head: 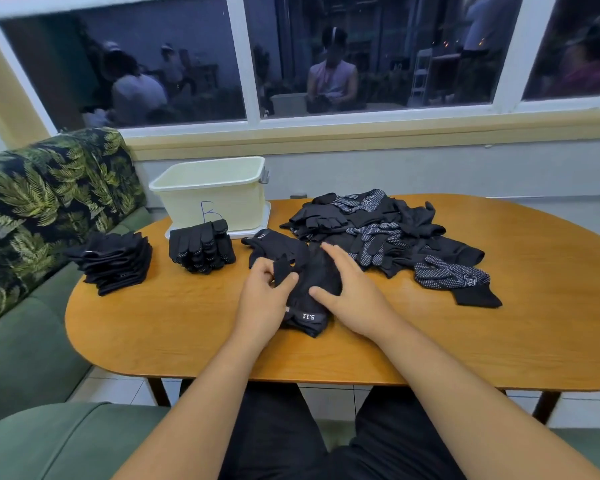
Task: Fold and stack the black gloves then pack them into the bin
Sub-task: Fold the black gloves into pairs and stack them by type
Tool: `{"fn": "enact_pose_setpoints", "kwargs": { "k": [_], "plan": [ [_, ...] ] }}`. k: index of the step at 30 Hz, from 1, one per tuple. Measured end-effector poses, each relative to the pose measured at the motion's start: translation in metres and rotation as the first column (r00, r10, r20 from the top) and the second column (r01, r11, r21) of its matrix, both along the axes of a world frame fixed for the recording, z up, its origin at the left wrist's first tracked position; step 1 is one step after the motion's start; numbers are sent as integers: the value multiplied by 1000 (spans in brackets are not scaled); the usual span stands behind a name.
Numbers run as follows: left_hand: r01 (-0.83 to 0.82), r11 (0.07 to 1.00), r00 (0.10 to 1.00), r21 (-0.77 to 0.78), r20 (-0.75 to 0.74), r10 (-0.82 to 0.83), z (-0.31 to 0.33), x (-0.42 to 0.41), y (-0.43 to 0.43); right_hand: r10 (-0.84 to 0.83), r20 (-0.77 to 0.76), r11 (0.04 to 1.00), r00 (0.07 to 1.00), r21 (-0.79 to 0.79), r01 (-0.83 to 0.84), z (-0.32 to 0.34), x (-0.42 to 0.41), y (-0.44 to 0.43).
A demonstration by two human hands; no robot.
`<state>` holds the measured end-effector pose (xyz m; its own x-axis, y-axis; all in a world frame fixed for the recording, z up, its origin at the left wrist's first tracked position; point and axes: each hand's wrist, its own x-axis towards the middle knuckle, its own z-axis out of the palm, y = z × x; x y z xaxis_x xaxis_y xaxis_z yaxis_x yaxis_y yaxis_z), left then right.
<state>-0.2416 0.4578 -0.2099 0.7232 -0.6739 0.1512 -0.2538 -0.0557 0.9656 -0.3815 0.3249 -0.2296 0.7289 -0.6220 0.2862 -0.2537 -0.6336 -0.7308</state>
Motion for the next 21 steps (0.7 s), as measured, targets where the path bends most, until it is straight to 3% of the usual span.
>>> {"fn": "enact_pose_setpoints", "kwargs": {
  "k": [2, 4, 6, 8, 13, 17, 21],
  "plan": [
    [-13, 995, 997, -99, -83, 4, 0, 1, 3, -58, 202, 962, 978, 274, 1, 5, -2, 0],
    [-44, 985, 990, -166, -138, 21, 2, 0, 5, -90, 366, 814, 926, 562, -143, 10, -4, 3],
    [-78, 974, 984, -213, -174, 41, 2, -1, 6, -79, 485, 671, 871, 672, -313, 14, -5, 8],
    [-108, 964, 981, -244, -181, 64, 2, -1, 7, -39, 529, 643, 848, 663, -384, 17, -3, 15],
    [-125, 940, 981, -318, -183, 68, 3, -2, 11, 1, 517, 779, 856, 536, -324, 15, 4, 20],
    [-6, 928, 973, -372, -216, -80, 5, 3, 20, 14, 520, 822, 854, 480, -306, 21, 6, 21],
    [119, 926, 986, -359, -66, -152, 12, 17, 45, 56, 481, 844, 875, 445, -299, 30, 17, 31]
  ]
}}
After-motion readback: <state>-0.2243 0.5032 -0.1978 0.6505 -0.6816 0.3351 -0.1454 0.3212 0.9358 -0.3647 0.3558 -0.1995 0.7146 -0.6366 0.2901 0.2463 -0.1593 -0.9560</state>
